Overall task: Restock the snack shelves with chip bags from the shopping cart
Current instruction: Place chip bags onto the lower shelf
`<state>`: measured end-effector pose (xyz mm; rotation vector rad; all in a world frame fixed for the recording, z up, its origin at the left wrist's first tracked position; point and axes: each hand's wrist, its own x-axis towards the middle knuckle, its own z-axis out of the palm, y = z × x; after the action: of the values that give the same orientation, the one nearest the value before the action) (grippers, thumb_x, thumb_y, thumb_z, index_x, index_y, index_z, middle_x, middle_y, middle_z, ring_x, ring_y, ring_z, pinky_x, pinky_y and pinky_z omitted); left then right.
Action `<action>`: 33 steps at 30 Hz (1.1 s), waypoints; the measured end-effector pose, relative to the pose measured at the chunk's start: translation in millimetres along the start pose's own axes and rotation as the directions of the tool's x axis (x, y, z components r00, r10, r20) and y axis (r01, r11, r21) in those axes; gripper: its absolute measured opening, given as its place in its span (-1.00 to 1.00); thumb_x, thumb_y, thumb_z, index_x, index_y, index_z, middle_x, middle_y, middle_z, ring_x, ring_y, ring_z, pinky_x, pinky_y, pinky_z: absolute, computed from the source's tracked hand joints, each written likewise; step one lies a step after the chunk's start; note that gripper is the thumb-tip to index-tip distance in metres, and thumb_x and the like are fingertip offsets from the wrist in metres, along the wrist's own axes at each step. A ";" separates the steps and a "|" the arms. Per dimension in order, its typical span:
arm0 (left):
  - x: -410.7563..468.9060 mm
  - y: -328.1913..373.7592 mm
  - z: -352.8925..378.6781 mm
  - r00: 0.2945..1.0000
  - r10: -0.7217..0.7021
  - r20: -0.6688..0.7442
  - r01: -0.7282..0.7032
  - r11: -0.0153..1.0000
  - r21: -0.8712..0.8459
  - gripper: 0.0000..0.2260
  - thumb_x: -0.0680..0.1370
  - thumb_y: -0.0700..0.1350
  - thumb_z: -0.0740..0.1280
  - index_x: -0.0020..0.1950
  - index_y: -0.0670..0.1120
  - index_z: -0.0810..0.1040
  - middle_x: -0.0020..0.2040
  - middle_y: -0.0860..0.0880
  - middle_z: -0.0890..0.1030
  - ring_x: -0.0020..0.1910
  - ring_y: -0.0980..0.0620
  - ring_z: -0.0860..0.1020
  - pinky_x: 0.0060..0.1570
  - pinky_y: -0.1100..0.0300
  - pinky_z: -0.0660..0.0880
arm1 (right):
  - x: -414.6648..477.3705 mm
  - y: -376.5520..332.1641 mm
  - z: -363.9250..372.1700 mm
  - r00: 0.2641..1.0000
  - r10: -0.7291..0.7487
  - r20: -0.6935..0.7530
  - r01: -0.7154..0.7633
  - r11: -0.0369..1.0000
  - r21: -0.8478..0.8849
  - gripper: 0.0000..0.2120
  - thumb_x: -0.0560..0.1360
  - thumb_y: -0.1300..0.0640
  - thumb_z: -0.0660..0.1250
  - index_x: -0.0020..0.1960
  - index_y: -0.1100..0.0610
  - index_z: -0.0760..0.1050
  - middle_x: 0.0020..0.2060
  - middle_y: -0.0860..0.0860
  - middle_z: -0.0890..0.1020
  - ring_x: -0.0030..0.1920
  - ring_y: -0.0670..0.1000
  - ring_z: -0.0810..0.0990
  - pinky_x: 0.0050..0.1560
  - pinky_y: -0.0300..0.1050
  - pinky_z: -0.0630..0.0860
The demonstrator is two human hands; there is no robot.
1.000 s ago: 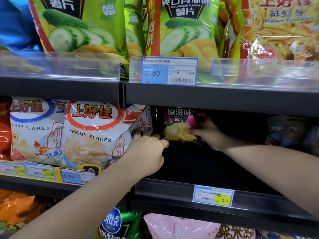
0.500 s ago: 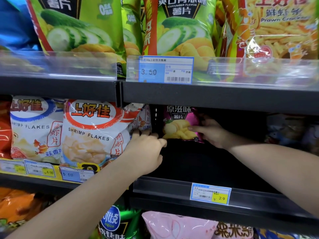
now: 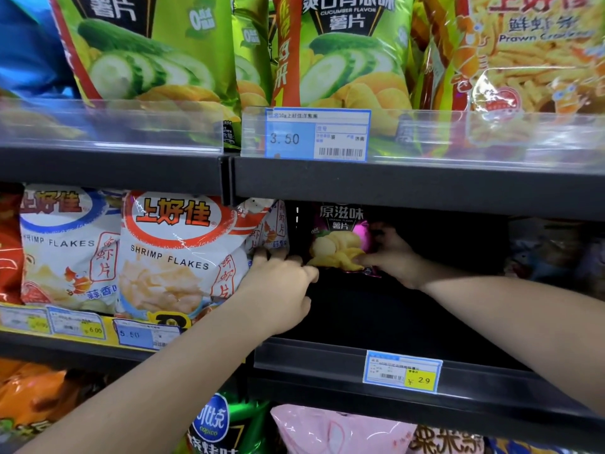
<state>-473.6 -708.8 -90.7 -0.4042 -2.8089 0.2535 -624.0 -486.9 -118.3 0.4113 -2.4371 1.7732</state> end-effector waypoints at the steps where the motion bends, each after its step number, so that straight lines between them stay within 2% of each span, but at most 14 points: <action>1: -0.1 0.0 -0.3 1.000 -0.001 0.006 0.001 1.000 -0.001 -0.63 0.59 0.09 0.21 0.40 0.13 0.37 0.32 0.00 0.46 0.34 -0.11 0.32 0.36 -0.12 0.18 | -1.3 -0.6 1.1 1.000 -0.004 -0.011 0.004 1.000 -0.031 -0.11 0.18 0.27 0.63 0.38 0.14 0.26 0.09 0.06 0.57 0.14 0.06 0.57 0.18 0.02 0.55; 4: -0.1 0.9 -2.6 1.000 -0.001 0.014 0.001 1.000 -0.009 -0.63 0.59 0.08 0.22 0.39 0.13 0.37 0.31 0.01 0.46 0.33 -0.11 0.34 0.37 -0.12 0.18 | -6.5 -11.6 -0.1 0.995 -0.080 -0.062 0.067 0.980 -0.188 -0.16 0.21 0.27 0.63 0.34 0.11 0.25 0.01 -0.02 0.49 0.08 0.01 0.50 0.04 -0.13 0.48; 6: 0.5 1.8 -4.3 1.000 -0.009 0.007 0.009 1.000 -0.019 -0.62 0.58 0.07 0.22 0.40 0.13 0.37 0.31 0.00 0.43 0.32 -0.11 0.34 0.37 -0.13 0.19 | -10.7 -20.2 -6.3 0.965 -0.249 -0.079 0.202 0.903 -0.379 -0.13 0.18 0.16 0.66 0.35 0.08 0.24 0.13 0.04 0.44 0.15 0.04 0.46 0.10 -0.12 0.43; 7: 1.3 1.9 -5.2 1.000 -0.016 0.002 0.016 1.000 -0.026 -0.61 0.58 0.07 0.23 0.41 0.12 0.35 0.33 0.00 0.40 0.33 -0.12 0.32 0.38 -0.13 0.19 | -13.6 -23.9 -10.6 0.937 -0.348 -0.022 0.288 0.809 -0.513 -0.10 0.20 0.08 0.65 0.39 0.07 0.22 0.24 0.07 0.39 0.24 0.07 0.42 0.22 -0.08 0.41; 9: 4.7 2.3 -8.9 1.000 -0.003 0.008 0.003 0.999 -0.041 -0.54 0.57 0.06 0.24 0.46 0.09 0.29 0.41 -0.03 0.31 0.37 -0.15 0.27 0.38 -0.14 0.23 | -19.4 -29.0 -20.6 0.851 -0.461 0.250 0.470 0.457 -0.755 -0.09 0.30 -0.05 0.55 0.50 0.02 0.13 0.45 0.12 0.23 0.43 0.15 0.26 0.39 0.00 0.30; 11: 12.7 4.6 -12.3 0.996 0.057 0.067 -0.055 0.998 -0.043 -0.44 0.57 0.06 0.26 0.54 0.07 0.16 0.52 -0.05 0.15 0.44 -0.17 0.20 0.37 -0.15 0.28 | -21.0 -27.9 -29.5 0.779 -0.385 0.494 0.566 0.094 -0.819 -0.10 0.44 -0.15 0.40 0.58 -0.04 -0.07 0.58 0.06 -0.09 0.54 0.15 0.05 0.45 0.03 0.18; 12: 18.8 6.5 -13.2 0.990 0.081 0.112 -0.078 0.996 -0.034 -0.37 0.57 0.05 0.28 0.57 0.07 0.07 0.57 -0.05 0.03 0.50 -0.16 0.12 0.40 -0.15 0.26 | -20.3 -25.8 -33.3 0.772 -0.326 0.546 0.577 -0.002 -0.817 -0.10 0.49 -0.18 0.32 0.57 -0.08 -0.20 0.55 0.00 -0.25 0.56 0.12 -0.08 0.47 0.02 0.09; 14: 36.5 8.7 -6.1 0.976 0.076 0.203 -0.082 0.996 0.020 -0.23 0.56 0.04 0.29 0.60 0.07 -0.15 0.59 -0.03 -0.25 0.57 -0.11 -0.14 0.48 -0.18 0.08 | -17.4 -20.6 -38.4 0.761 -0.273 0.589 0.588 -0.094 -0.803 -0.10 0.53 -0.21 0.23 0.51 -0.15 -0.42 0.49 -0.04 -0.39 0.54 0.08 -0.31 0.48 -0.01 -0.16; 17: 61.3 6.4 13.5 0.966 0.012 0.257 -0.046 0.991 0.128 -0.16 0.58 0.08 0.24 0.55 0.07 -0.38 0.52 0.01 -0.47 0.54 -0.07 -0.36 0.48 -0.26 -0.07 | -17.2 -14.8 -43.3 0.777 -0.182 0.603 0.579 -0.168 -0.798 -0.17 0.57 -0.28 0.03 0.37 -0.18 -0.64 0.42 -0.06 -0.53 0.46 0.00 -0.50 0.42 -0.06 -0.42; 19: 69.9 2.5 21.8 0.962 -0.014 0.272 -0.040 0.981 0.192 -0.23 0.63 0.14 0.14 0.55 0.04 -0.39 0.51 0.03 -0.49 0.53 -0.02 -0.38 0.49 -0.23 -0.13 | -19.5 -8.8 -44.8 0.786 -0.138 0.602 0.581 -0.167 -0.797 -0.31 0.49 -0.33 -0.25 0.33 -0.18 -0.69 0.37 -0.10 -0.60 0.41 -0.03 -0.57 0.43 -0.06 -0.42; 21: 72.2 -0.8 23.3 0.961 -0.016 0.276 -0.052 0.970 0.238 -0.30 0.65 0.19 0.04 0.56 0.00 -0.37 0.52 0.03 -0.46 0.53 0.01 -0.38 0.50 -0.17 -0.20 | -20.6 -4.2 -43.1 0.793 -0.120 0.597 0.579 -0.156 -0.801 -0.34 0.45 -0.30 -0.35 0.36 -0.15 -0.67 0.34 -0.12 -0.62 0.39 -0.04 -0.58 0.44 -0.07 -0.40; 24: 73.6 -5.1 22.3 0.962 -0.014 0.274 -0.067 0.956 0.285 -0.34 0.65 0.23 -0.06 0.58 -0.01 -0.34 0.55 0.03 -0.40 0.54 0.02 -0.34 0.50 -0.15 -0.25 | -19.8 -5.3 -36.1 0.821 -0.098 0.562 0.547 -0.147 -0.824 -0.33 0.63 -0.20 -0.11 0.41 -0.05 -0.57 0.33 -0.10 -0.61 0.41 -0.04 -0.53 0.44 -0.09 -0.40; 28: 74.8 -6.8 23.6 0.964 -0.013 0.267 -0.074 0.947 0.312 -0.34 0.64 0.26 -0.07 0.57 -0.01 -0.33 0.56 0.02 -0.38 0.55 0.02 -0.33 0.50 -0.16 -0.24 | -20.3 -6.5 -29.2 0.837 -0.075 0.542 0.529 -0.137 -0.837 -0.31 0.65 -0.15 -0.05 0.43 -0.02 -0.53 0.33 -0.09 -0.59 0.42 -0.07 -0.50 0.49 -0.06 -0.35; 33: 71.9 1.1 15.3 0.981 0.044 0.188 -0.100 0.950 0.297 -0.32 0.64 0.13 0.10 0.61 -0.08 -0.18 0.61 -0.07 -0.21 0.58 -0.04 -0.20 0.50 -0.20 -0.14 | -31.0 -18.2 -33.7 0.820 -0.111 0.561 0.551 -0.112 -0.827 -0.24 0.61 -0.02 0.13 0.55 -0.01 -0.35 0.48 -0.03 -0.43 0.51 0.00 -0.37 0.53 -0.02 -0.22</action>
<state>-544.1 -688.2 -86.7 -0.4301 -2.8613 0.7656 -591.9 -455.4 -98.2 1.0009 -2.5842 -0.6243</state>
